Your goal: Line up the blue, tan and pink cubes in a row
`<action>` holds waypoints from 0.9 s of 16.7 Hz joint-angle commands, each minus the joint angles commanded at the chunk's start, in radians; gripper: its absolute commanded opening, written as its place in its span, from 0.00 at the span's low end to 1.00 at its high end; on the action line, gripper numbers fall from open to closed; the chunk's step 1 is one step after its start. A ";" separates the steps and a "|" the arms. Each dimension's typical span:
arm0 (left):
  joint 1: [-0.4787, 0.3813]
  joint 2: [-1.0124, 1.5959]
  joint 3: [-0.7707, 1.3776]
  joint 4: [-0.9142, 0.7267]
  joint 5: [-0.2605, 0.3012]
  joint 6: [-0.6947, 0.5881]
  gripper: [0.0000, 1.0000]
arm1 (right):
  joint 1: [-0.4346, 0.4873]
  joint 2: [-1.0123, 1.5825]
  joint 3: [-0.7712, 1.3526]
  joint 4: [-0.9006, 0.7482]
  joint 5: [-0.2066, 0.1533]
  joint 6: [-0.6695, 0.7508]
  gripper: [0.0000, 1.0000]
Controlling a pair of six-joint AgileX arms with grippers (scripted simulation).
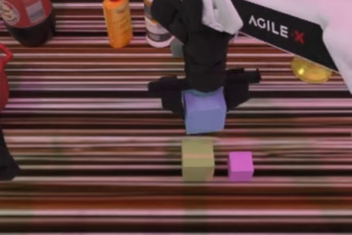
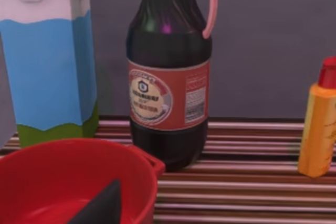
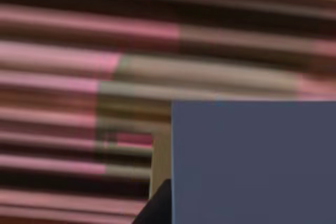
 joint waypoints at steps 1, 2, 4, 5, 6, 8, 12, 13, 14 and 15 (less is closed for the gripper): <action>0.000 0.000 0.000 0.000 0.000 0.000 1.00 | 0.047 0.038 0.078 -0.032 0.001 0.078 0.00; 0.000 0.000 0.000 0.000 0.000 0.000 1.00 | 0.091 0.072 0.149 -0.061 0.002 0.148 0.00; 0.000 0.000 0.000 0.000 0.000 0.000 1.00 | 0.168 0.127 0.260 -0.109 0.004 0.260 0.00; 0.000 0.000 0.000 0.000 0.000 0.000 1.00 | 0.198 0.147 0.299 -0.126 0.005 0.301 0.00; 0.000 0.000 0.000 0.000 0.000 0.000 1.00 | 0.222 0.161 0.329 -0.140 0.007 0.331 0.00; 0.000 0.000 0.000 0.000 0.000 0.000 1.00 | 0.246 0.175 0.356 -0.152 0.008 0.359 0.00; 0.000 0.000 0.000 0.000 0.000 0.000 1.00 | 0.242 0.171 0.354 -0.150 0.006 0.359 0.00; 0.000 0.000 0.000 0.000 0.000 0.000 1.00 | 0.242 0.171 0.351 -0.146 0.006 0.359 0.00; 0.000 0.000 0.000 0.000 0.000 0.000 1.00 | 0.242 0.170 0.337 -0.132 0.006 0.359 0.00; 0.000 0.000 0.000 0.000 0.000 0.000 1.00 | 0.241 0.170 0.313 -0.108 0.006 0.360 0.00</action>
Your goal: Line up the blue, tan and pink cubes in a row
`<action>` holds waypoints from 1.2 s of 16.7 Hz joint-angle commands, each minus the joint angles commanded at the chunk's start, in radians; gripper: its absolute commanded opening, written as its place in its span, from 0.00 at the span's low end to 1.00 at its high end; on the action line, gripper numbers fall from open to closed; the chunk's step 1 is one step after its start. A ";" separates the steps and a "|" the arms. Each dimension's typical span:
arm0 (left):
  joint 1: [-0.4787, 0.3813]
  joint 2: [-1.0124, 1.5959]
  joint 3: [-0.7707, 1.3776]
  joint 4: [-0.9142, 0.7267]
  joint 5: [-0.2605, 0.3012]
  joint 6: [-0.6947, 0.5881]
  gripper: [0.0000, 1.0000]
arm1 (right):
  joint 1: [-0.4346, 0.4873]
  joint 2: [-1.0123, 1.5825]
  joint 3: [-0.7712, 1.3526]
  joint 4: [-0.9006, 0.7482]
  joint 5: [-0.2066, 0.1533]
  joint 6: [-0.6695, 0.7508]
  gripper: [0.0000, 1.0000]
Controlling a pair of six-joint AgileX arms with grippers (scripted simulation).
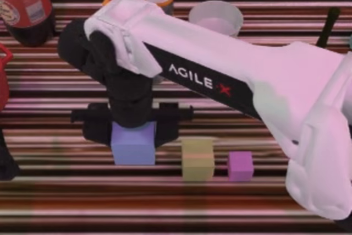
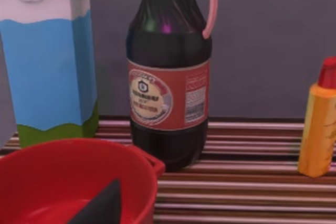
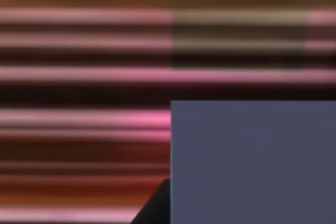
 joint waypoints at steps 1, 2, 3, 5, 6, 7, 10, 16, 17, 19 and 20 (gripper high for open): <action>0.000 0.000 0.000 0.000 0.000 0.000 1.00 | -0.001 0.001 -0.032 0.033 0.000 0.001 0.00; 0.000 0.000 0.000 0.000 0.000 0.000 1.00 | 0.000 0.003 -0.071 0.071 0.000 0.002 0.00; 0.000 0.000 0.000 0.000 0.000 0.000 1.00 | 0.001 0.004 -0.111 0.114 0.000 0.002 0.00; 0.000 0.000 0.000 0.000 0.000 0.000 1.00 | 0.004 0.007 -0.184 0.189 0.001 0.002 0.00; 0.000 0.000 0.000 0.000 0.000 0.000 1.00 | 0.005 0.009 -0.207 0.213 0.002 0.001 0.00; 0.000 0.000 0.000 0.000 0.000 0.000 1.00 | 0.007 0.011 -0.220 0.225 0.002 0.002 0.00; 0.000 0.000 0.000 0.000 0.000 0.000 1.00 | 0.007 0.011 -0.223 0.228 0.002 0.002 0.00; 0.000 0.000 0.000 0.000 0.000 0.000 1.00 | 0.007 0.011 -0.223 0.228 0.002 0.002 0.38; 0.000 0.000 0.000 0.000 0.000 0.000 1.00 | 0.007 0.011 -0.223 0.228 0.002 0.002 0.45; 0.000 0.000 0.000 0.000 0.000 0.000 1.00 | 0.007 0.011 -0.223 0.228 0.002 0.002 0.60; 0.000 0.000 0.000 0.000 0.000 0.000 1.00 | 0.007 0.011 -0.223 0.228 0.002 0.002 0.68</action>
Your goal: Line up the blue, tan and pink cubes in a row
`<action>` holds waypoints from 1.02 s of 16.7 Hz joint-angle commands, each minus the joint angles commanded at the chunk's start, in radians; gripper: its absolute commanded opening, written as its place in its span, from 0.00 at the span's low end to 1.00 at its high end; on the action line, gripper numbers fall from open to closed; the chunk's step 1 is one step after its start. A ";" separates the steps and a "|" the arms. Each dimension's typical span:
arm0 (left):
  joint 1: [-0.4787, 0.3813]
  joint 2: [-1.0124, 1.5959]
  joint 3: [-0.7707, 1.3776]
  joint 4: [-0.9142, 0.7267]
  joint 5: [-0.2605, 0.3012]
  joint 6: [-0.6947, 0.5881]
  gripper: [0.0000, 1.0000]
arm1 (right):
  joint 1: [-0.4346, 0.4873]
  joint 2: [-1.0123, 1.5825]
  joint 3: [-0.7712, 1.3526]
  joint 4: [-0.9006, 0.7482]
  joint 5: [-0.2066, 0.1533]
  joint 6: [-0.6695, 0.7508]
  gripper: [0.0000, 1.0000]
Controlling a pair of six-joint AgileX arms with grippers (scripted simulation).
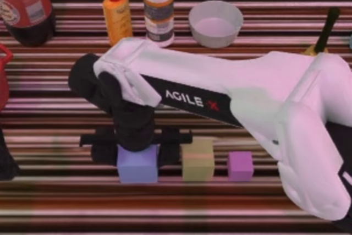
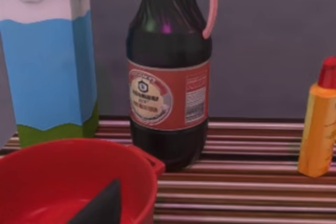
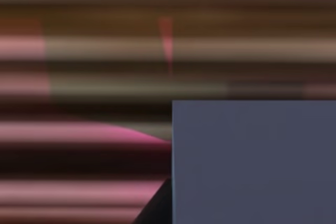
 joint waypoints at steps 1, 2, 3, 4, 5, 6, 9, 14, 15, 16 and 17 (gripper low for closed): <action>0.000 0.000 0.000 0.000 0.000 0.000 1.00 | 0.000 0.000 0.000 0.000 0.000 0.000 0.75; 0.000 0.000 0.000 0.000 0.000 0.000 1.00 | 0.000 0.000 0.000 0.000 0.000 0.000 0.83; 0.000 0.000 0.000 0.000 0.000 0.000 1.00 | 0.000 0.000 0.000 0.000 0.000 0.000 0.90; 0.000 0.000 0.000 0.000 0.000 0.000 1.00 | 0.000 0.000 0.000 0.000 0.000 0.000 0.98; 0.000 0.000 0.000 0.000 0.000 0.000 1.00 | 0.000 0.000 0.000 0.000 0.000 0.000 1.00; 0.000 0.000 0.000 0.000 0.000 0.000 1.00 | 0.000 0.000 0.000 0.000 0.000 0.000 1.00; 0.000 0.000 0.000 0.000 0.000 0.000 1.00 | 0.000 0.000 0.000 0.000 0.000 0.000 1.00; 0.000 0.000 0.000 0.000 0.000 0.000 1.00 | -0.002 0.000 0.004 -0.003 0.000 0.000 1.00; 0.000 0.000 0.000 0.000 0.000 0.000 1.00 | -0.001 0.001 0.017 -0.017 0.000 0.001 1.00; 0.000 0.000 0.000 0.000 0.000 0.000 1.00 | -0.001 0.002 0.041 -0.041 -0.001 0.002 1.00; 0.000 0.000 0.000 0.000 0.000 0.000 1.00 | -0.001 0.002 0.076 -0.076 -0.001 0.004 1.00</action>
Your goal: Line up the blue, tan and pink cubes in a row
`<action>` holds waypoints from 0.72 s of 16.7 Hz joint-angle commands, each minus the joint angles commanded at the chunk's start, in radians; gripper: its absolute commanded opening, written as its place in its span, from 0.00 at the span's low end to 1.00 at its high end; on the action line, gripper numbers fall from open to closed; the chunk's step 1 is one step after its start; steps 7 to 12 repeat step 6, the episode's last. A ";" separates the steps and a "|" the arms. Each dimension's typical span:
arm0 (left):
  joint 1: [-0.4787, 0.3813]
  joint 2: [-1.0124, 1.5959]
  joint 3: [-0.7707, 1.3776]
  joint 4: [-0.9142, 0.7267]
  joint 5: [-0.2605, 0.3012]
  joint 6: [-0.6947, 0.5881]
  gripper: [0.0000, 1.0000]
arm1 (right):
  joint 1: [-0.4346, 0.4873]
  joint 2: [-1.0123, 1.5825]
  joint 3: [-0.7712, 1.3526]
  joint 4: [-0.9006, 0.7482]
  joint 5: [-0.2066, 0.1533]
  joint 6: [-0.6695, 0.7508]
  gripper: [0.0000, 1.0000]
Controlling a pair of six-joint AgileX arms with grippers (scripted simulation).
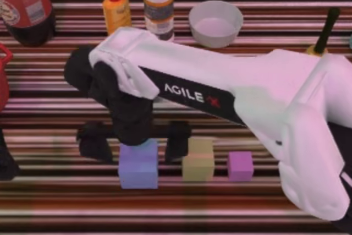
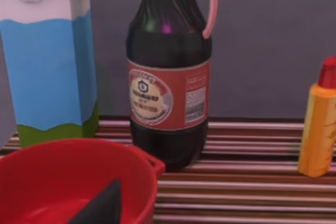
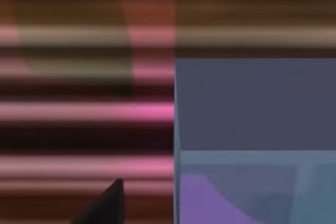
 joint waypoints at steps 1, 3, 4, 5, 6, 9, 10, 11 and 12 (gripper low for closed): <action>0.000 0.000 0.000 0.000 0.000 0.000 1.00 | 0.001 0.000 0.042 -0.044 0.000 0.001 1.00; 0.000 0.000 0.000 0.000 0.000 0.000 1.00 | 0.005 -0.004 0.126 -0.134 0.000 -0.001 1.00; 0.000 0.000 0.000 0.000 0.000 0.000 1.00 | 0.007 -0.007 0.156 -0.164 0.001 -0.002 1.00; 0.000 0.000 0.000 0.000 0.000 0.000 1.00 | 0.008 -0.009 0.176 -0.184 0.001 -0.003 1.00; 0.000 0.000 0.000 0.000 0.000 0.000 1.00 | 0.008 -0.011 0.185 -0.194 0.001 -0.004 1.00; 0.000 0.000 0.000 0.000 0.000 0.000 1.00 | 0.008 -0.011 0.185 -0.194 0.001 -0.004 1.00; 0.000 0.000 0.000 0.000 0.000 0.000 1.00 | 0.008 -0.011 0.185 -0.194 0.001 -0.004 1.00; 0.000 0.000 0.000 0.000 0.000 0.000 1.00 | 0.008 -0.011 0.185 -0.194 0.001 -0.004 1.00; 0.000 0.000 0.000 0.000 0.000 0.000 1.00 | 0.008 -0.011 0.185 -0.194 0.001 -0.004 1.00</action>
